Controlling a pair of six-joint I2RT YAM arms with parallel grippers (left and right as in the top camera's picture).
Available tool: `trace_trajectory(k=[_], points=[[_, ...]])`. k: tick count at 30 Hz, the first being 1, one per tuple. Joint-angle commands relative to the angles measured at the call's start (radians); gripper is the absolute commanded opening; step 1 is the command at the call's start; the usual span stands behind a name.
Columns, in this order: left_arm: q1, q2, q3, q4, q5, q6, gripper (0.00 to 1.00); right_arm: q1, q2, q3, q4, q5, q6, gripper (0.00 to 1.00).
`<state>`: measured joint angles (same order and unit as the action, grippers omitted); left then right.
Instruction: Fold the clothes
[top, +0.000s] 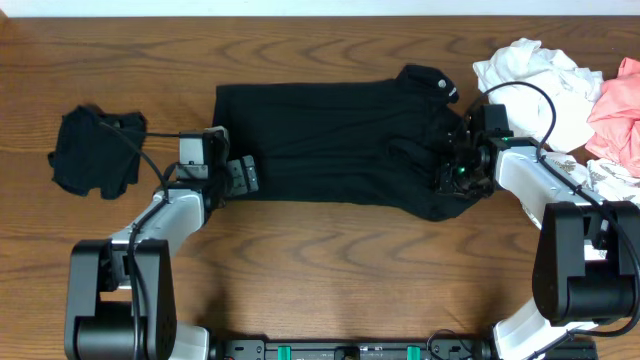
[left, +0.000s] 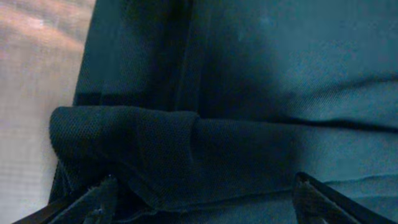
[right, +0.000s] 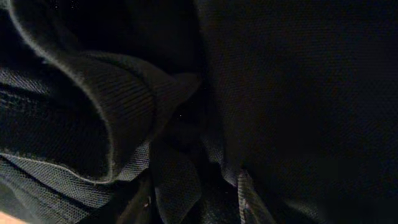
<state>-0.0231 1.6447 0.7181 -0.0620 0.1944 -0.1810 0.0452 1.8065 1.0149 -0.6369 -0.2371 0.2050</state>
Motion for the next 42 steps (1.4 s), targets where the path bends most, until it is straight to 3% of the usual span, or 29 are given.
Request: trace_trajectory(k=[1,7,12,19,28,37,39,42], points=[[0.005,0.08,-0.089,-0.168,-0.003,-0.066,0.9,0.008,0.041,-0.041,-0.057,-0.033,0.035,0.41],[0.005,0.08,-0.09,-0.331,-0.02,-0.09,0.9,0.008,0.041,-0.043,-0.146,-0.022,0.034,0.39],[0.005,0.08,-0.09,-0.423,-0.185,-0.132,0.91,0.007,0.041,-0.043,-0.216,0.055,0.035,0.36],[0.005,0.08,-0.09,-0.426,-0.203,-0.136,0.91,-0.008,0.041,-0.044,-0.287,0.231,0.113,0.34],[0.005,0.066,-0.082,-0.375,-0.203,-0.135,0.99,-0.011,0.041,-0.044,-0.237,0.229,0.111,0.35],[0.005,-0.16,-0.071,-0.416,-0.171,-0.135,1.0,-0.011,0.041,-0.044,-0.215,0.229,0.112,0.37],[0.005,-0.225,-0.071,-0.437,-0.135,-0.135,0.95,-0.011,0.041,-0.044,-0.215,0.229,0.112,0.37],[0.005,-0.293,-0.072,-0.467,-0.08,-0.139,0.79,-0.011,0.041,-0.044,-0.21,0.229,0.112,0.37]])
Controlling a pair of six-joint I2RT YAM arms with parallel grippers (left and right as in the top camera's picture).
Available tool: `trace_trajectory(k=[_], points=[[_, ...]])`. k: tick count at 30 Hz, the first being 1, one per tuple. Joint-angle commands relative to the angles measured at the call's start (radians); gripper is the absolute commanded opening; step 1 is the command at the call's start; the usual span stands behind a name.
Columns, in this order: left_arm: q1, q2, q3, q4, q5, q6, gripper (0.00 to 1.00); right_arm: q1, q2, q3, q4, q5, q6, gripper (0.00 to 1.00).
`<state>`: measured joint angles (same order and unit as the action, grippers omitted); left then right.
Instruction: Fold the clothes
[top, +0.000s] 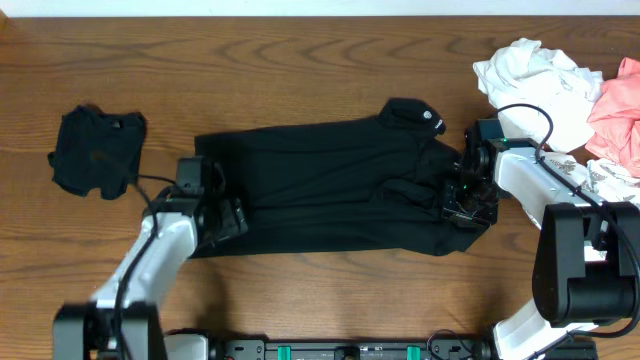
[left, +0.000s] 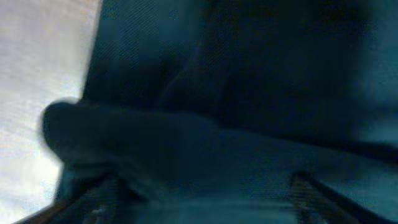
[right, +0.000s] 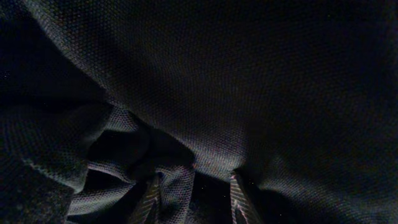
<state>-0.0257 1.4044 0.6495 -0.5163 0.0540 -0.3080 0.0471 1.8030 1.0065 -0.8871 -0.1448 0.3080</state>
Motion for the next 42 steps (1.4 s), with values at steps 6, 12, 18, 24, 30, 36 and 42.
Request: trace_trajectory(k=[6,12,18,24,30,36,42], points=[[0.008,-0.084,-0.003,-0.026,0.079,-0.012,0.79,-0.013,0.045,-0.035,0.042,0.133,0.009,0.38],[0.008,-0.084,-0.004,-0.098,0.077,-0.023,0.79,-0.013,0.045,-0.035,0.042,0.133,0.009,0.38],[0.008,-0.084,-0.008,-0.08,0.071,-0.023,0.79,-0.013,0.045,-0.035,0.043,0.133,0.009,0.38],[0.008,-0.055,-0.041,-0.037,0.066,-0.093,0.77,-0.013,0.045,-0.035,0.042,0.132,0.008,0.38],[0.008,-0.013,-0.048,-0.003,0.066,-0.095,0.77,-0.013,0.045,-0.035,0.042,0.115,0.005,0.38],[0.008,-0.007,-0.048,0.08,0.066,-0.095,0.77,-0.013,0.045,-0.035,0.042,0.111,0.005,0.38],[0.008,-0.007,-0.048,0.1,0.066,-0.094,0.77,-0.013,0.045,-0.035,0.042,0.11,0.005,0.38]])
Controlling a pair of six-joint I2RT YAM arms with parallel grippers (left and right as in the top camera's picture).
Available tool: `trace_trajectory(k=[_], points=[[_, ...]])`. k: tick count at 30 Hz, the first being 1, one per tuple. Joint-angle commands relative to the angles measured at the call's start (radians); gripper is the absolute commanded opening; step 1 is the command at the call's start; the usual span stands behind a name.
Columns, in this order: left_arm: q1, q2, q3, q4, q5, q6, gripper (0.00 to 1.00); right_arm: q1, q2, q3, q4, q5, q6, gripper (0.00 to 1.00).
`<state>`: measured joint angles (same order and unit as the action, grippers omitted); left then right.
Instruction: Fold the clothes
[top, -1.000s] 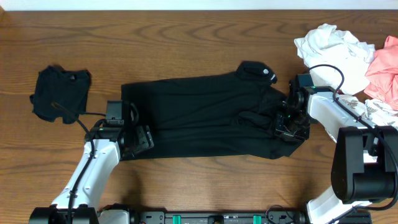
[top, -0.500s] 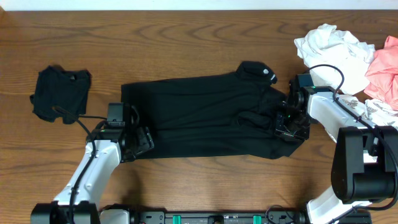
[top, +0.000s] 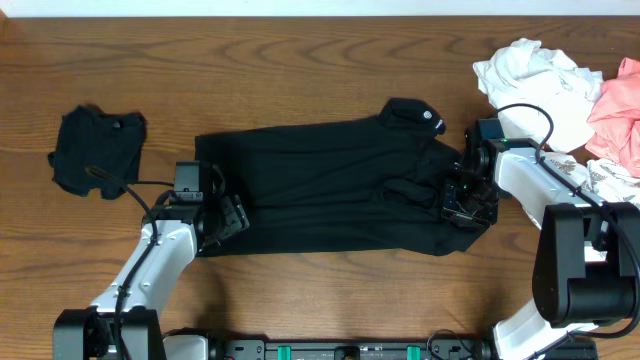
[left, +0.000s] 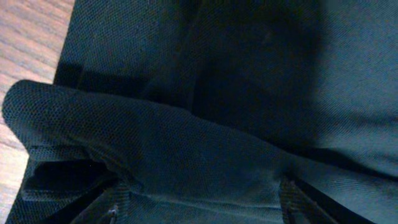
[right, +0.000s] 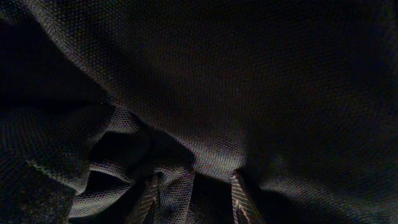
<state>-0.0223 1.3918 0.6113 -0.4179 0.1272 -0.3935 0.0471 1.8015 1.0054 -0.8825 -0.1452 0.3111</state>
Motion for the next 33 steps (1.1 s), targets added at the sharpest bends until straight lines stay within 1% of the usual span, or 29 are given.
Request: trace_trajectory(k=[1,4,5,7,9,12,14,17,21,25,28,30,31,32,33], points=[[0.004,0.006,-0.01,0.001,-0.007,-0.009,0.77,-0.013,0.046,-0.034,0.037,0.111,0.002,0.38],[0.004,0.006,-0.01,0.002,-0.008,-0.009,0.76,-0.013,0.046,-0.034,0.037,0.111,0.002,0.38],[0.004,0.006,-0.01,0.002,-0.008,-0.009,0.72,-0.013,0.046,-0.034,0.037,0.111,0.002,0.38],[0.004,0.006,-0.01,0.002,-0.008,-0.009,0.68,-0.013,0.046,-0.034,0.037,0.111,0.002,0.38],[0.004,0.006,-0.01,0.002,-0.008,-0.009,0.61,-0.013,0.046,-0.034,0.037,0.111,0.002,0.38],[0.004,0.006,-0.01,0.002,-0.007,-0.009,0.47,-0.013,0.046,-0.034,0.037,0.111,0.002,0.38],[0.004,0.006,-0.01,0.002,-0.008,-0.009,0.46,-0.013,0.046,-0.034,0.037,0.111,0.002,0.38],[0.004,0.006,-0.01,0.002,-0.008,-0.009,0.39,-0.013,0.046,-0.034,0.037,0.111,0.002,0.38],[0.004,0.005,-0.01,0.002,-0.008,-0.009,0.37,-0.013,0.046,-0.034,0.037,0.111,0.002,0.38],[0.004,0.005,-0.007,0.009,-0.008,-0.008,0.32,-0.013,0.046,-0.034,0.037,0.111,0.002,0.38],[0.004,0.003,0.005,0.016,-0.008,-0.008,0.23,-0.013,0.046,-0.034,0.037,0.111,0.002,0.38],[0.004,0.003,0.015,0.023,-0.01,-0.008,0.19,-0.013,0.046,-0.034,0.036,0.111,0.002,0.38],[0.004,0.003,0.018,0.029,-0.018,-0.008,0.12,-0.013,0.046,-0.034,0.036,0.111,0.002,0.38],[0.004,0.003,0.02,0.034,-0.031,-0.008,0.08,-0.013,0.046,-0.034,0.037,0.111,0.002,0.38],[0.004,0.003,0.021,0.04,-0.048,-0.008,0.06,-0.013,0.046,-0.034,0.037,0.111,0.002,0.38]])
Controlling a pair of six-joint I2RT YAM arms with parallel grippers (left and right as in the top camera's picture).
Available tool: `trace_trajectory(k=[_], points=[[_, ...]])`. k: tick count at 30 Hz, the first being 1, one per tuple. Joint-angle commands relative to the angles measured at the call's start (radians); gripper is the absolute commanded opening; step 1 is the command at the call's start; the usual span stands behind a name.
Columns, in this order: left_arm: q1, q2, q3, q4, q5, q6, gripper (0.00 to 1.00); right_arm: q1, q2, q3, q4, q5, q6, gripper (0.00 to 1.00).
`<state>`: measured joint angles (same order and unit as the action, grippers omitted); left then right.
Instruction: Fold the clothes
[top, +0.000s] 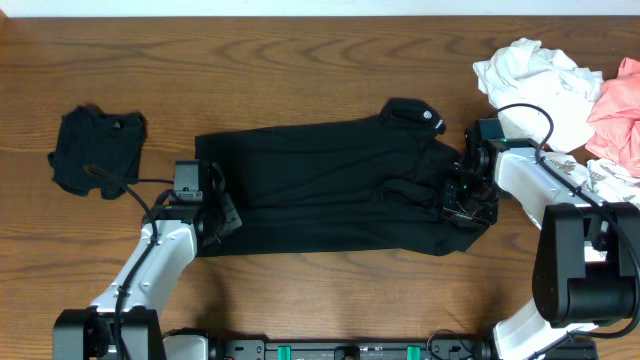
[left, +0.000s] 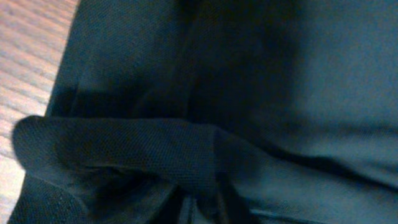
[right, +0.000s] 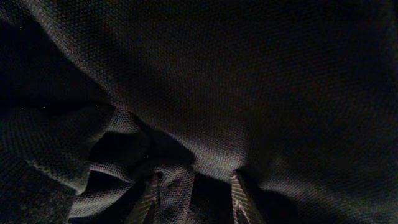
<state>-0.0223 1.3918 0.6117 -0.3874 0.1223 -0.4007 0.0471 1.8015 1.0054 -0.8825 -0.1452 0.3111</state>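
A black garment (top: 320, 185) lies spread lengthwise across the middle of the wooden table, its collar end (top: 412, 113) at the upper right. My left gripper (top: 222, 215) sits at the garment's lower left corner. In the left wrist view its fingers stand close together, and the left gripper (left: 202, 208) is shut on a rolled fold of the black cloth (left: 124, 149). My right gripper (top: 463, 205) is at the garment's bunched right end. There the right gripper (right: 194, 193) is shut on a wad of black fabric (right: 174, 180) between its fingers.
A small dark bundle of cloth (top: 98, 150) lies at the left of the table. A heap of white clothes (top: 530, 75) and a pink piece (top: 618, 110) fill the back right corner, close behind the right arm.
My left gripper's fingers stood wide apart around the fold at the garment's left edge; now they are shut on that fold. The right gripper and the garment have not moved.
At first the garment lay higher on the table, with both grippers at its ends. By 2.5 s ago it lay lower and more to the left, stretched long. The left fingers stayed apart around the edge fold until now, when they are shut on it.
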Motion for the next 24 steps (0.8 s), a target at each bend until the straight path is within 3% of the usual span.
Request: trace_trajectory(k=[1,9,12,14,16,24], points=[[0.004,0.003,0.021,0.013,-0.058,-0.001,0.06,-0.013,0.046,-0.034,0.037,0.111,0.002,0.38],[0.004,0.003,0.021,0.108,-0.179,-0.001,0.07,-0.013,0.046,-0.034,0.036,0.111,0.002,0.38],[0.004,0.003,0.021,0.176,-0.188,0.0,0.17,-0.013,0.046,-0.034,0.035,0.111,0.002,0.38],[0.004,0.004,0.021,0.217,-0.188,-0.001,0.3,-0.013,0.046,-0.034,0.034,0.111,0.002,0.38],[0.004,0.004,0.021,0.242,-0.188,0.0,0.57,-0.013,0.046,-0.034,0.033,0.111,0.002,0.38],[0.004,-0.002,0.021,0.177,-0.136,0.009,0.58,-0.013,0.046,-0.034,0.034,0.111,0.002,0.38]])
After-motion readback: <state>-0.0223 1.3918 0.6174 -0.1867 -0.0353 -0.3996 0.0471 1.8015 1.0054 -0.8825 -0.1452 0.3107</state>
